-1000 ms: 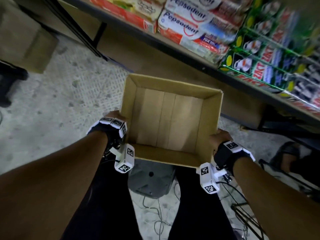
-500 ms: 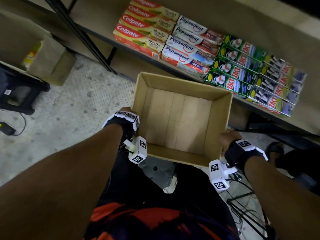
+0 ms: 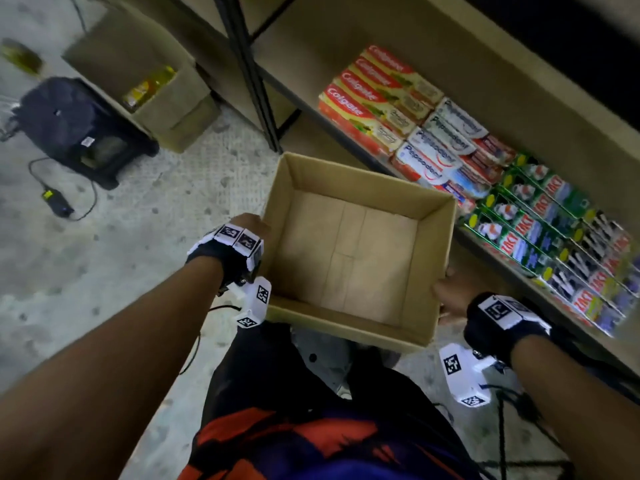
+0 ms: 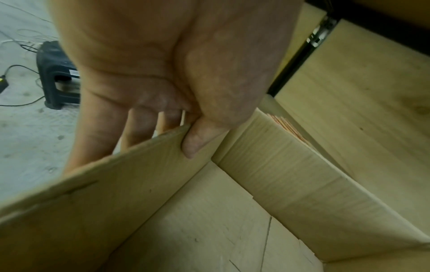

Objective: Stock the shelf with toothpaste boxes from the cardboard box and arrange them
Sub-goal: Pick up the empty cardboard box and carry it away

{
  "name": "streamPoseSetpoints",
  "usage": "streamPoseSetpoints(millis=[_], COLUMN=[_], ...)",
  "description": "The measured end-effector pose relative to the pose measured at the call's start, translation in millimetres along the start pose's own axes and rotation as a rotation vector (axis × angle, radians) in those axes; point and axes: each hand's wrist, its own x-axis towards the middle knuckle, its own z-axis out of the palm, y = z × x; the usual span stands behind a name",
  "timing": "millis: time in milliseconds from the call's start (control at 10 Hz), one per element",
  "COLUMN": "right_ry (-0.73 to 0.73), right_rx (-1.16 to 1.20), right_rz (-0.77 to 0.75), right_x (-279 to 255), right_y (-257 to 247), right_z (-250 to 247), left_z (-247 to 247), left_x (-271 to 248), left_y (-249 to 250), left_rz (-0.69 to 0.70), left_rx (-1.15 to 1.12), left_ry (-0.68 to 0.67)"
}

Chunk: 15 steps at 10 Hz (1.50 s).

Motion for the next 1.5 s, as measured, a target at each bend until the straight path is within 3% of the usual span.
streamPoseSetpoints(millis=[200, 400, 500, 600, 800, 1000, 1200, 1500], right_ry=[-0.055, -0.066, -0.092, -0.072, -0.075, -0.247, -0.303, -0.298], right_rx=[-0.032, -0.16, -0.24, -0.364, -0.649, -0.652, -0.668, -0.647], right_rz=[-0.043, -0.084, -0.126, -0.195, -0.292, -0.289, -0.19, -0.119], right_x=[-57.4, -54.2, -47.2, -28.6, 36.3, 121.6, 206.7, 318.1], right_y=[-139.8, -266.7, -325.5, -373.9, -447.0, -478.3, -464.0, -450.1], right_z=[13.8, 39.2, 53.8, 73.1, 114.8, 153.5, 188.1, 224.9], left_z=[-51.2, -106.0, -116.3, -121.0, -82.3, -15.9, 67.2, 150.4], left_x=[25.4, 46.6, 54.5, 63.2, 79.4, 132.7, 216.1, 324.6], left_y=[-65.8, -144.5, -175.3, -208.1, -229.2, -225.4, -223.7, -224.6], left_rz=[-0.084, -0.181, -0.249, -0.299, -0.488, -0.658, -0.781, -0.769], left_rx=[-0.145, -0.277, -0.413, -0.593, -0.899, -1.09, -1.276, -1.299], left_ry=[0.014, -0.003, -0.042, 0.013, 0.132, 0.141, 0.053, -0.01])
